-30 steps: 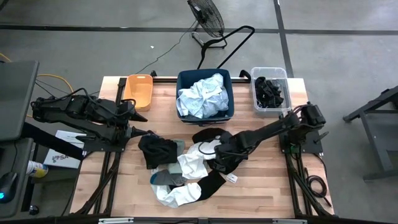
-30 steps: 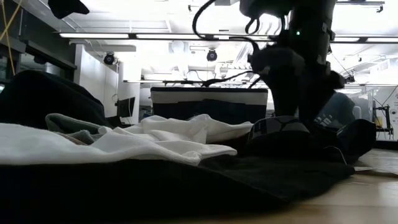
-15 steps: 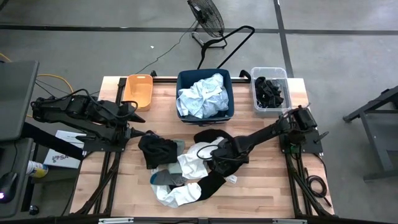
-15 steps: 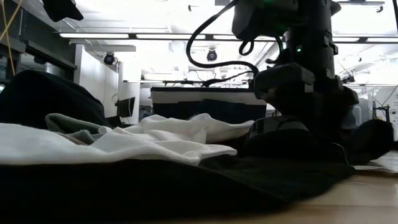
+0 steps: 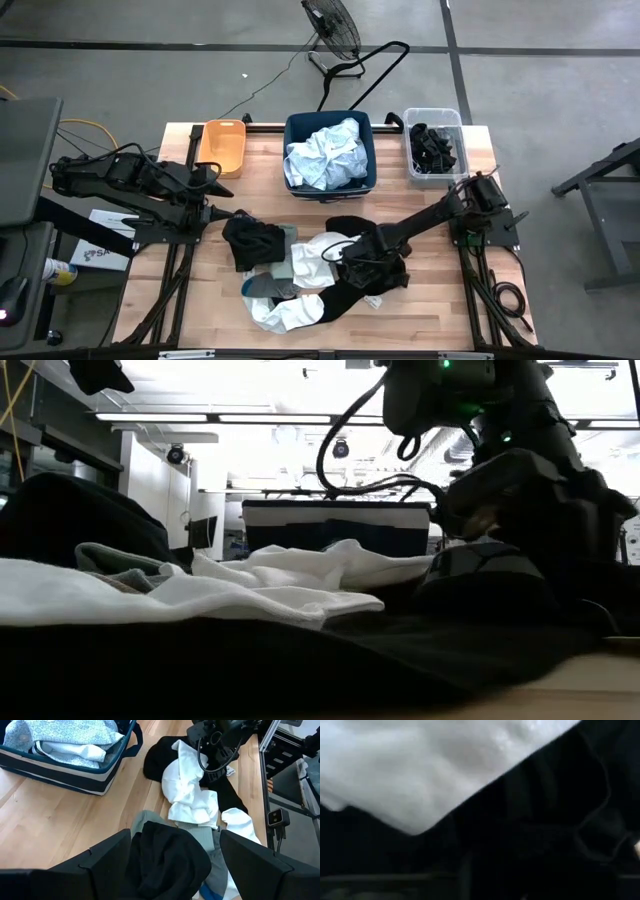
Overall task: Pick & Place Cloths
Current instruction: Put the black boxers into the transparent bin
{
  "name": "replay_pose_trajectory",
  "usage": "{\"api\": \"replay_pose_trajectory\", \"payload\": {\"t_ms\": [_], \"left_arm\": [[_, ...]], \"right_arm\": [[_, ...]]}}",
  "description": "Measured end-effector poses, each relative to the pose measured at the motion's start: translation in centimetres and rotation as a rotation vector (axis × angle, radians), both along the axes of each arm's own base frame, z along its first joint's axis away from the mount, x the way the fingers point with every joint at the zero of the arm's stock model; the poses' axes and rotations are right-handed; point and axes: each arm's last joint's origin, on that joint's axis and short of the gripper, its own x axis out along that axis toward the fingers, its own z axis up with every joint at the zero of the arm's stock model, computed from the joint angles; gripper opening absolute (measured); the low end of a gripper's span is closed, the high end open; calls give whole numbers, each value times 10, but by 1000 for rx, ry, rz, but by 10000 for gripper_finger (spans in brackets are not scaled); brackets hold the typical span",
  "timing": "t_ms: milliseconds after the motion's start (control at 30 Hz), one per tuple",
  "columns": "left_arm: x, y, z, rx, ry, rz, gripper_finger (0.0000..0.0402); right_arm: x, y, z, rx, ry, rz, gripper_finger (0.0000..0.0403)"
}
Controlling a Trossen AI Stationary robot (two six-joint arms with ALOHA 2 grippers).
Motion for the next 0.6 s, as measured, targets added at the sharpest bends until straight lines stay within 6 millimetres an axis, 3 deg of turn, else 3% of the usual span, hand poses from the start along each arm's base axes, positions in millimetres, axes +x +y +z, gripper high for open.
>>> {"api": "replay_pose_trajectory", "payload": {"t_ms": [100, 167, 367, 600], "left_arm": [[0, 0, 0, 0, 0, 0, 298], [0, 0, 0, 0, 0, -1, 298], [0, 0, 0, -1, 0, 1, 298], [0, 0, 0, -1, 0, 0, 298]], "right_arm": [[-1, 1, 0, 43, 31, -16, 40], [-2, 2, 1, 64, 39, -23, 15], [-5, 0, 17, 37, 5, -94, 7], [-22, -4, 76, -45, -157, -236, 5]]}}
